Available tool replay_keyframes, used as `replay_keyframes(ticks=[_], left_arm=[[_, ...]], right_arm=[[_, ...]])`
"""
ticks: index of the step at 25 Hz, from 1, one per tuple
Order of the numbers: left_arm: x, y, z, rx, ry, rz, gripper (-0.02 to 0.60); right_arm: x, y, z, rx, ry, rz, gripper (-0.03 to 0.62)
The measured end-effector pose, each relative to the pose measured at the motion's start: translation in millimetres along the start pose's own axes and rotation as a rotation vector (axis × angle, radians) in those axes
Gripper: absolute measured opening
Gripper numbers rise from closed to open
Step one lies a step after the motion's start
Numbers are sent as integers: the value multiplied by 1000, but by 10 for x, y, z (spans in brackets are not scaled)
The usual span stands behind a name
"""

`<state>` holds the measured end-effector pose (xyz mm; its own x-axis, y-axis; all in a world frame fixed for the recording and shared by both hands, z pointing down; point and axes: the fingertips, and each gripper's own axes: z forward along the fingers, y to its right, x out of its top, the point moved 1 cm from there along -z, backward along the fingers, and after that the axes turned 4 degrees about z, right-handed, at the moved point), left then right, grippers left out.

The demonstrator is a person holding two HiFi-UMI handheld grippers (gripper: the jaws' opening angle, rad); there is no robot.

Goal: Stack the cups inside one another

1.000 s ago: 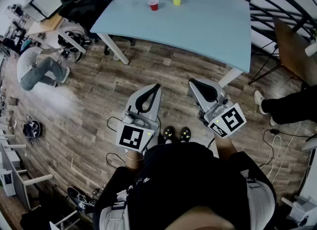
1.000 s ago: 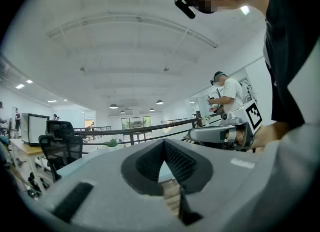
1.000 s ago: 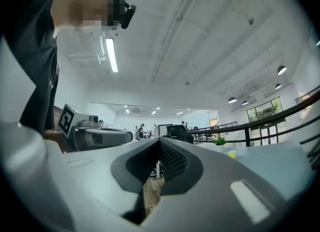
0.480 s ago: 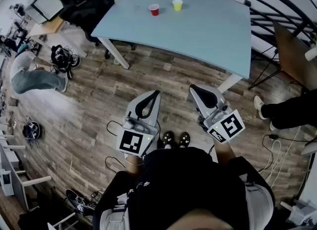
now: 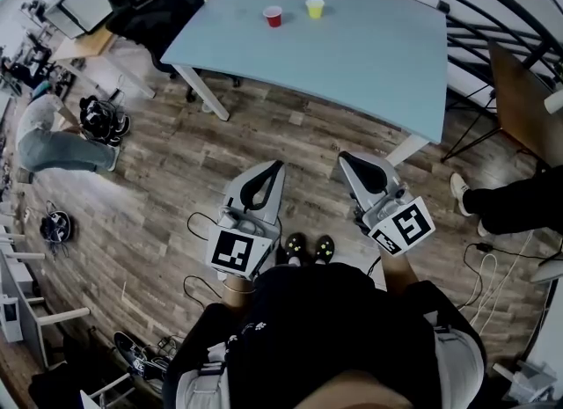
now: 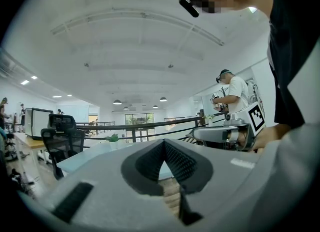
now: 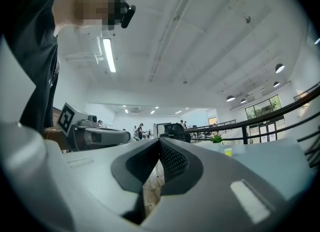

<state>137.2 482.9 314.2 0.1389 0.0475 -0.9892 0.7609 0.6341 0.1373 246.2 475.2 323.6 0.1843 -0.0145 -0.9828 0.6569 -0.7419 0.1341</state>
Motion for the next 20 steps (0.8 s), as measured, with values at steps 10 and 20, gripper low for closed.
replay_keyframes(ticks=[10, 20], left_arm=[[36, 160, 177, 31, -12, -4, -9], [31, 324, 242, 45, -20, -21, -9]], right_arm=[[16, 229, -197, 13, 4, 20, 6], [-10, 368, -432, -3, 9, 45, 5]])
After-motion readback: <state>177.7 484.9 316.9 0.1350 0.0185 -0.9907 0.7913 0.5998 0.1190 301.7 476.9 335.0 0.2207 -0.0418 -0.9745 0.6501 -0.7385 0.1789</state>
